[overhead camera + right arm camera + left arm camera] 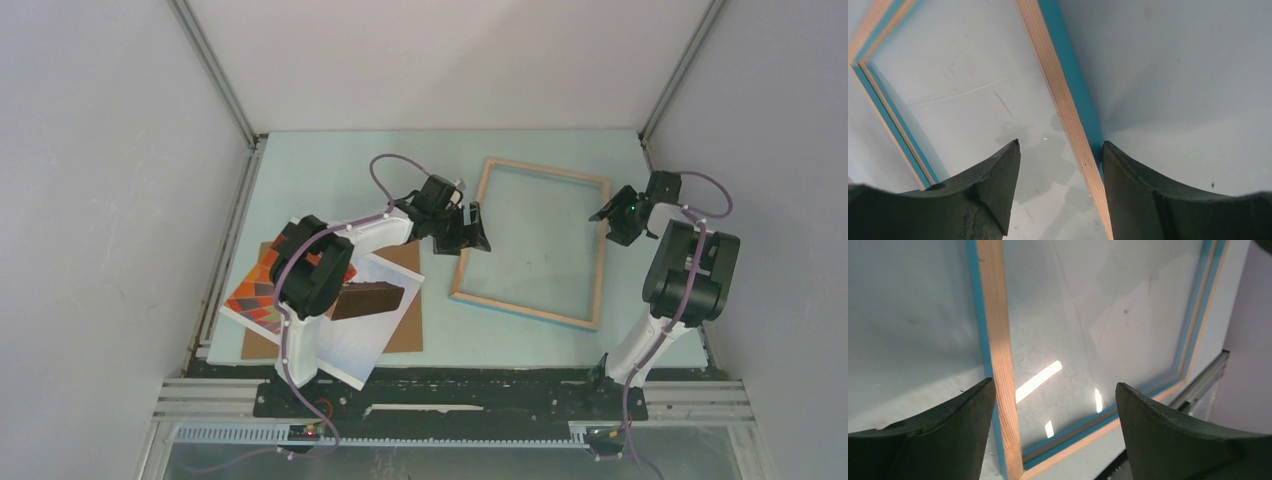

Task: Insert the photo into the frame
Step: Adjust the photo frame at the center of the board.

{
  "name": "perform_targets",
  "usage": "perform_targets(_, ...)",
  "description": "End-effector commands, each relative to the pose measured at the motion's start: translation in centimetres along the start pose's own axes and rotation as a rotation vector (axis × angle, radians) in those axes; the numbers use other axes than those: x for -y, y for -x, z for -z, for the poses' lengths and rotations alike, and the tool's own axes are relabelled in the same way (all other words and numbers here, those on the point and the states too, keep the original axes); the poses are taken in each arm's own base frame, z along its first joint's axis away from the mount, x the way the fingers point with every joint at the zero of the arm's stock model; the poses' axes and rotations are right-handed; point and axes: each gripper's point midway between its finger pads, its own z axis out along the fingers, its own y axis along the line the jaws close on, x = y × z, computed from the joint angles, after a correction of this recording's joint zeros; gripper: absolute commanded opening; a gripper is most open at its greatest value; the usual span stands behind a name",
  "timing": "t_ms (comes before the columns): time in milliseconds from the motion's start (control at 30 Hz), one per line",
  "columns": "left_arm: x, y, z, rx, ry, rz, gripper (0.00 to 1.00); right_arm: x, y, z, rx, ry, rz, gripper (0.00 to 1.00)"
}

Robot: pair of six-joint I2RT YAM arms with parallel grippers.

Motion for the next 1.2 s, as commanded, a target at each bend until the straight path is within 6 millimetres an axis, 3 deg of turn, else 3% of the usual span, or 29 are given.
perform_targets(0, 9.5, -3.3, 1.0, -0.102, -0.318, -0.016, 0.87, -5.2, -2.3, 0.8, -0.174, 0.173, 0.019, 0.67)
perform_targets(133, 9.9, -5.0, 1.6, -0.107, -0.326, -0.014, 0.87, -6.5, -2.9, 0.1, -0.220, 0.204, 0.048, 0.66)
perform_targets(233, 8.8, -6.0, 2.4, -0.099, -0.303, -0.002, 0.87, -7.3, -4.8, 0.0, -0.274, 0.212, 0.085, 0.66)
perform_targets(367, 6.9, -5.6, 4.0, -0.046, -0.266, -0.011, 0.88, -7.0, -6.1, 0.3, -0.284, 0.175, 0.123, 0.65)
perform_targets(567, 3.8, -4.6, 5.4, -0.025, -0.200, 0.013, 0.92, -3.9, -4.7, 1.6, -0.218, 0.072, 0.090, 0.68)
perform_targets(700, 3.3, -4.4, 5.8, -0.043, -0.177, 0.025, 0.94, -3.1, -3.4, 2.5, -0.165, 0.031, 0.104, 0.71)
perform_targets(800, 3.0, -4.0, 6.3, -0.040, -0.129, 0.020, 0.96, -3.5, -3.3, 2.8, -0.154, 0.034, 0.116, 0.72)
perform_targets(933, 0.9, -3.0, 7.0, 0.007, -0.014, 0.025, 0.97, -4.5, -3.4, 3.3, -0.140, 0.049, 0.147, 0.69)
perform_targets(1167, -2.1, -1.4, 6.1, 0.032, 0.049, 0.121, 0.88, -5.2, -3.5, 2.5, -0.159, 0.087, 0.169, 0.57)
